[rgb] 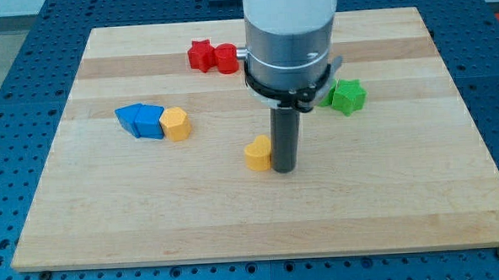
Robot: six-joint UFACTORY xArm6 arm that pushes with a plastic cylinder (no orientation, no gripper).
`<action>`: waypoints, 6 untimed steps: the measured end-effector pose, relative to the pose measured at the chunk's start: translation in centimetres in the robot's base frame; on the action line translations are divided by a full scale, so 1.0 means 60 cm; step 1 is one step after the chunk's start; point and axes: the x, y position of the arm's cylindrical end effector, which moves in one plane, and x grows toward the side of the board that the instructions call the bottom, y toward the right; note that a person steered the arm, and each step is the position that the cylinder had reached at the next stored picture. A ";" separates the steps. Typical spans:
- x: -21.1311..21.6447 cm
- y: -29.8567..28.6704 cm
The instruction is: Move the yellow heart into the yellow hexagon
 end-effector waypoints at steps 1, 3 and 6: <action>-0.005 -0.044; -0.022 -0.089; -0.075 -0.130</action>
